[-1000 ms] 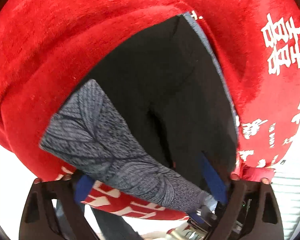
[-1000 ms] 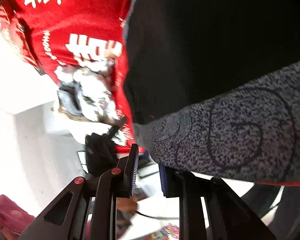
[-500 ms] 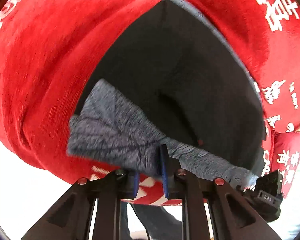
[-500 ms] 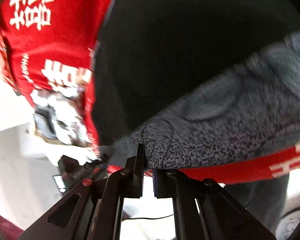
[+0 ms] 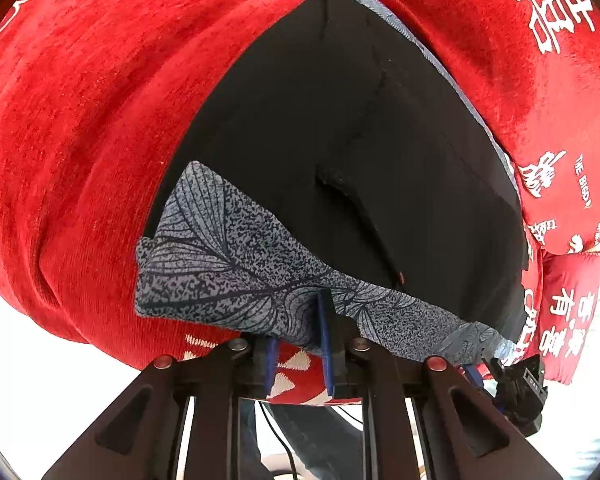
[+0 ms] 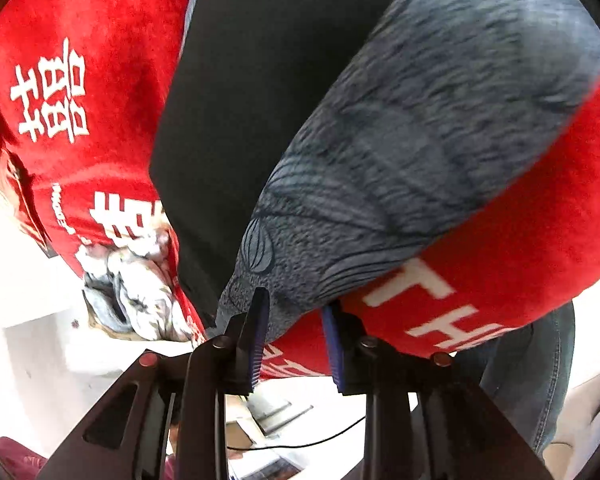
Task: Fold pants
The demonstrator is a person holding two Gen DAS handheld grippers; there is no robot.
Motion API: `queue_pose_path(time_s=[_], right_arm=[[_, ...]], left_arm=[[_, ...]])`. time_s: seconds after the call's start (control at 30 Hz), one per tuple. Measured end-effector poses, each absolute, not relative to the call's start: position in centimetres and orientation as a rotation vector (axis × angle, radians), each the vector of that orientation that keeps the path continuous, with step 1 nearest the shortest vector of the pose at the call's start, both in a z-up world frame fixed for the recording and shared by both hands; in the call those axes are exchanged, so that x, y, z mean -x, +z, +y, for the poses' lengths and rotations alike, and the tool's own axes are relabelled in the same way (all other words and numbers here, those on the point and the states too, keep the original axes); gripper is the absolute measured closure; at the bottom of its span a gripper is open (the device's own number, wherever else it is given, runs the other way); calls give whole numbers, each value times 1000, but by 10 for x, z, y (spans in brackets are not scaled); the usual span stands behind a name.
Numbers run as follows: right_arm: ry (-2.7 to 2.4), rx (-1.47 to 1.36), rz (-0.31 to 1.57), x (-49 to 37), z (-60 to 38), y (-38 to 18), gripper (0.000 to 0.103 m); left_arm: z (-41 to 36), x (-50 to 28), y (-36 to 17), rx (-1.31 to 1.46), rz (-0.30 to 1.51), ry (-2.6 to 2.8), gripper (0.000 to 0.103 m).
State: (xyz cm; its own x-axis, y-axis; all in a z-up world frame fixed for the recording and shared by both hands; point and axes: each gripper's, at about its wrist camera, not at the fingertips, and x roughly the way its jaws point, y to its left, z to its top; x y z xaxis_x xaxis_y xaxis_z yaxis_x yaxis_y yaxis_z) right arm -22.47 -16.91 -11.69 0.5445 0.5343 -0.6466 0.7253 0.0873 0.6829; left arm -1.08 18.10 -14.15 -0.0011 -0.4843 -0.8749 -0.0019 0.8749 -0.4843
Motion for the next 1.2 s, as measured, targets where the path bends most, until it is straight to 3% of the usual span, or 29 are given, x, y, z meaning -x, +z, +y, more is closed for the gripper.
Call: queue_pose_path(time_s=[0.17,0.27,0.53,0.8,0.9,1.13,1.2], right_arm=[[-155,-1675,1036,220,-168,-132,72],[-114,-1662,1061,206,-164,-125,94],[58,-1392,1172,148,-191,-53,94],[177,-1239,1126,26,-254,-20,94],[201,-1167,1185,-32,-277,-39,94],[146,-1092,1400,-117,-306,-149,91],[135,-1075,1441,-123,-306,-173,93]], left_arm=[[182,9,-144,409,1544,-412,85],[187,6,-141,449,1546,-414,86],[183,-16,-82,522,1464,-450,86],[130,-104,-20,477,1219,-493,86],[106,-150,-27,434,1160,-457,86],[43,-231,-100,258,1191,-281,84],[33,-242,-124,202,1238,-180,69]])
